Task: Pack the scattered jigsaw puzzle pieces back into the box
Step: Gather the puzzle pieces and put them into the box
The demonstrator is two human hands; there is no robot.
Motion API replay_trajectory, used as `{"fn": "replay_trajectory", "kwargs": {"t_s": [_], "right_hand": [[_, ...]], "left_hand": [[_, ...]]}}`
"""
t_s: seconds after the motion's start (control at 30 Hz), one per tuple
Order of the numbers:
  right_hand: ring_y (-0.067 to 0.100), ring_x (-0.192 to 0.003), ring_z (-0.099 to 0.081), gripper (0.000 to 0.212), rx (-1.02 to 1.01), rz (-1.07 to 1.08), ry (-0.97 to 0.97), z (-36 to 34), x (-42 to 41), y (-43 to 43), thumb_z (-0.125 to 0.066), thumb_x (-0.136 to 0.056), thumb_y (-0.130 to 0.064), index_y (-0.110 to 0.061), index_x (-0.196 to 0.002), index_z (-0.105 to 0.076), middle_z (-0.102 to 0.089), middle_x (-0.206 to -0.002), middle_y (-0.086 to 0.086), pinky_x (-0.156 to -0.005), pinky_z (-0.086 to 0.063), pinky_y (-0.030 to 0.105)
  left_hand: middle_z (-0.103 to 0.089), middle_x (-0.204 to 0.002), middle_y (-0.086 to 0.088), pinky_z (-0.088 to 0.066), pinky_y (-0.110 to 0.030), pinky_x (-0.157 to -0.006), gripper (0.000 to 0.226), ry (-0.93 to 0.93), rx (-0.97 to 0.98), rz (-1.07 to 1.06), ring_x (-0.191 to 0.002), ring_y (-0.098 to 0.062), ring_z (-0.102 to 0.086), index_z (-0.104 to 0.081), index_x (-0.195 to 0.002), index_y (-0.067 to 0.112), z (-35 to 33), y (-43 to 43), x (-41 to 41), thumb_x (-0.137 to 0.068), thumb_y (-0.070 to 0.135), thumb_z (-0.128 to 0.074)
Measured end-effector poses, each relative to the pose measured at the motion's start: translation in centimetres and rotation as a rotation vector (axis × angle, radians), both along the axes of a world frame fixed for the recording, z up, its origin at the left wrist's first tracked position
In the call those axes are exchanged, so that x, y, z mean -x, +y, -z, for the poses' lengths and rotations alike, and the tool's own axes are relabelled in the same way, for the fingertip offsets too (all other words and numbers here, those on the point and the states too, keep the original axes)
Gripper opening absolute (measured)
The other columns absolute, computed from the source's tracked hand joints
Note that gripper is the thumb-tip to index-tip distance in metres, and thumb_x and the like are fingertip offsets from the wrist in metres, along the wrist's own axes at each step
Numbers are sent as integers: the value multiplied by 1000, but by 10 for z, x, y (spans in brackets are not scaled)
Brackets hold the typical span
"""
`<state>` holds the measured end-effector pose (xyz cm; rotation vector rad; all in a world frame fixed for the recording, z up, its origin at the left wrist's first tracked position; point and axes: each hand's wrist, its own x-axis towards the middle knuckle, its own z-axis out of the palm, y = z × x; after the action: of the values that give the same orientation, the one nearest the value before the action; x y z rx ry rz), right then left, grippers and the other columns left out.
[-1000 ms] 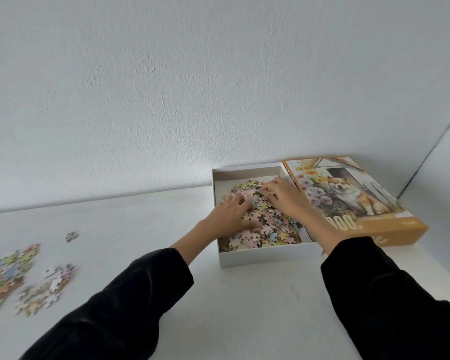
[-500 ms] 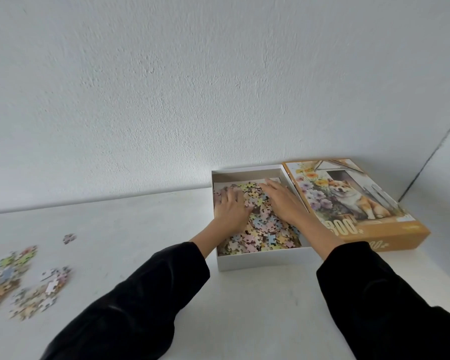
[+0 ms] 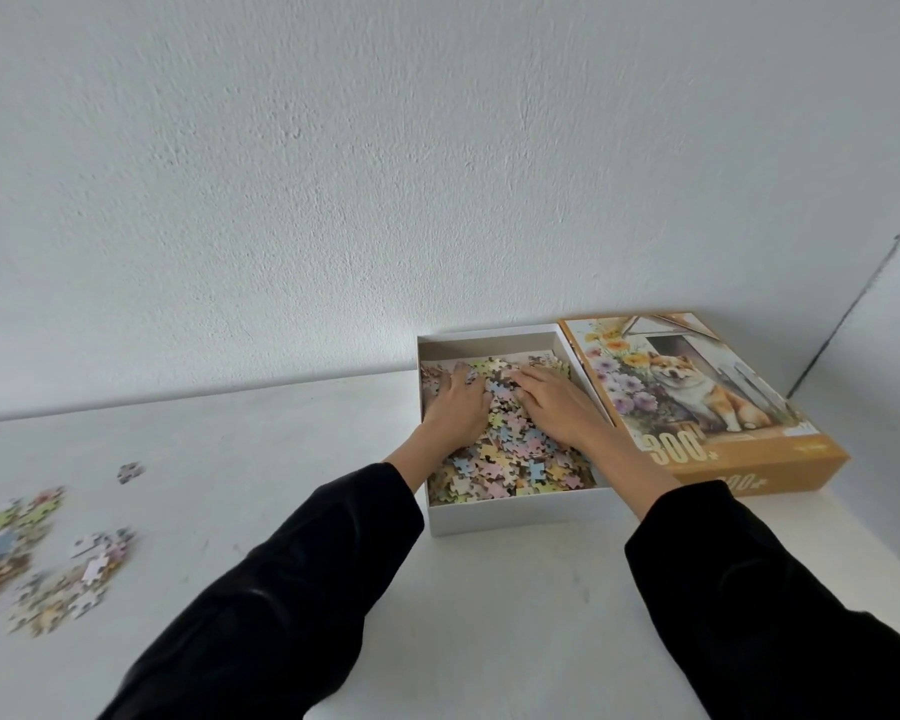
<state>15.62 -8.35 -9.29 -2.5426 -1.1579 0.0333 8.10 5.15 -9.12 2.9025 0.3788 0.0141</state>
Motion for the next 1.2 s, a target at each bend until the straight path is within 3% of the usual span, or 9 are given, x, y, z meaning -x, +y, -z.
{"fn": "replay_trajectory", "kwargs": {"t_s": [0.1,0.23,0.37,0.6,0.7,0.73,0.83,0.93,1.2], "right_hand": [[24,-132,-34,39,-53,72,6,0,-1,-2,-34,-97,-12,-7,-135,-41,-40,-143,10,-109,-24,32],[23,-130,-37,40,-64,7,28,-5,4,-1,-38,-96,-11,-10,-136,-42,-42,-142,7,-107,-29,33],[25,-127,-43,39,-148,51,98,-12,4,-4,-43,-94,-11,-11,-133,-45,-48,-136,10,-105,-32,34],[21,-121,-52,39,-355,60,113,-35,31,2,-47,-93,-9,-10,-132,-48,-54,-132,9,-102,-38,31],[-4,-79,-62,40,-377,2,112,-47,57,20,-48,-93,-10,-13,-133,-46,-49,-132,-2,-81,-42,14],[-3,-80,-61,40,-386,-17,115,-51,67,28,-48,-93,-10,-13,-133,-46,-50,-133,-1,-81,-41,14],[18,-122,-51,40,-410,-99,148,-59,97,54,-49,-92,-9,-12,-132,-47,-52,-134,7,-100,-35,24],[21,-123,-49,39,-389,-152,130,-62,128,86,-50,-92,-11,-14,-130,-50,-56,-129,8,-102,-36,31],[19,-121,-47,39,-329,-289,214,-44,231,175,-48,-92,-16,-22,-130,-49,-57,-127,3,-100,-35,32]], "left_hand": [[-23,-148,-19,-30,-51,-104,40,5,-45,-29,-135,-39,-25,-35,-135,8,0,1,-1,-100,26,-26],[-48,-125,-18,-47,-43,-89,30,-145,12,-54,-113,-37,-50,-46,-123,2,-6,3,-2,-95,11,-36],[-48,-125,-19,-48,-39,-86,39,-267,106,45,-107,-33,-54,-44,-131,5,-18,6,11,-92,10,-41],[-59,-116,-14,-46,-29,-83,31,-419,177,195,-102,-25,-59,-55,-120,5,-41,28,61,-92,16,-52],[-62,-111,-15,-47,-29,-83,28,-430,191,234,-98,-24,-60,-57,-117,5,-45,49,92,-90,15,-55],[-62,-110,-14,-48,-31,-85,28,-434,200,225,-98,-24,-59,-57,-117,6,-47,56,103,-90,15,-56],[-61,-111,-12,-48,-35,-87,29,-453,194,185,-100,-22,-59,-56,-118,8,-51,77,137,-90,17,-56],[-60,-112,-10,-48,-37,-88,31,-460,153,144,-102,-21,-58,-55,-120,10,-51,103,176,-90,19,-57],[-58,-118,-9,-47,-33,-88,32,-387,94,-61,-104,-24,-57,-54,-121,12,-46,190,300,-91,22,-55]]}}
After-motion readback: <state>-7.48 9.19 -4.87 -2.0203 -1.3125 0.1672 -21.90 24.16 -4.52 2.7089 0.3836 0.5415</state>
